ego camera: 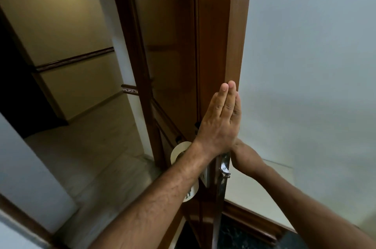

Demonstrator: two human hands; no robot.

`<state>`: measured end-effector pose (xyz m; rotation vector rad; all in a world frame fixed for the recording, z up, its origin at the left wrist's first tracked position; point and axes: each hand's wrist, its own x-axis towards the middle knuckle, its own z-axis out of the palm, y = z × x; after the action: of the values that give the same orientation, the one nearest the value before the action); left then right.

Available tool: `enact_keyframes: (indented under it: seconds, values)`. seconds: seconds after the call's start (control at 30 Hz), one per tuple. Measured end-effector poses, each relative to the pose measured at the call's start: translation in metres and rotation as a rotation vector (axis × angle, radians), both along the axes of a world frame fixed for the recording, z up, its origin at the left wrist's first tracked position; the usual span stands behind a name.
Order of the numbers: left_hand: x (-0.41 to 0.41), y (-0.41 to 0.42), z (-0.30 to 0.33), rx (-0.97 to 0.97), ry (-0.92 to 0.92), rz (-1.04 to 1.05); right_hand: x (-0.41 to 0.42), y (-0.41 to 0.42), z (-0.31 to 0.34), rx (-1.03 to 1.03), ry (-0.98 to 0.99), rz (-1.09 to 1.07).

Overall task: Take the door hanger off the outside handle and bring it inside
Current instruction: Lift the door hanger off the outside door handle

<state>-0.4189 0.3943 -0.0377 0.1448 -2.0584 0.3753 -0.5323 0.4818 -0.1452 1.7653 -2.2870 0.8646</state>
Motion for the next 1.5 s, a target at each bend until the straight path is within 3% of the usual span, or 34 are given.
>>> enact_keyframes:
  seconds: [0.1, 0.2, 0.27, 0.33, 0.43, 0.6, 0.77, 0.87, 1.0, 1.1, 1.2, 1.3, 1.43, 1.5]
  values:
    - [0.013, -0.013, -0.012, -0.019, -0.104, -0.087, -0.008, 0.015, 0.019, -0.149, -0.062, -0.084]
    - [0.037, -0.037, -0.029, 0.067, -0.19, -0.031, -0.007, 0.017, 0.055, -0.575, -0.14, -0.254]
    - [0.052, -0.054, -0.041, 0.153, -0.224, 0.064, 0.002, 0.011, 0.091, -0.865, -0.205, -0.238]
    - [0.064, -0.069, -0.049, 0.233, -0.257, 0.137, 0.007, 0.001, 0.124, -0.993, -0.2, -0.127]
    - [0.074, -0.084, -0.06, 0.334, -0.332, 0.21, 0.009, -0.018, 0.155, -0.953, -0.069, -0.004]
    - [0.075, -0.098, -0.094, 0.712, -0.355, 0.292, 0.013, -0.042, 0.162, -0.839, 0.26, -0.194]
    - [0.059, -0.092, -0.125, 1.621, -0.613, 0.111, 0.007, -0.041, 0.163, -0.812, 0.349, -0.232]
    - [0.048, -0.077, -0.137, 1.874, -0.705, -0.035, 0.009, -0.044, 0.163, -0.803, 0.379, -0.255]
    - [0.029, -0.061, -0.155, 1.901, -0.587, -0.197, 0.012, -0.047, 0.161, -0.787, 0.382, -0.307]
    - [0.019, -0.059, -0.159, 1.792, -0.49, -0.161, 0.013, -0.048, 0.162, -0.788, 0.376, -0.298]
    - [0.021, -0.07, -0.156, 1.89, -0.373, -0.14, 0.014, -0.047, 0.162, -0.789, 0.365, -0.294]
    - [0.029, -0.088, -0.145, 1.945, -0.429, -0.094, 0.016, -0.046, 0.163, -0.788, 0.345, -0.302]
    - [0.024, -0.111, -0.132, 1.874, -0.545, -0.107, 0.016, -0.046, 0.164, -0.782, 0.33, -0.3]
    - [0.018, -0.117, -0.127, 1.919, -0.494, -0.067, 0.016, -0.046, 0.164, -0.783, 0.335, -0.29]
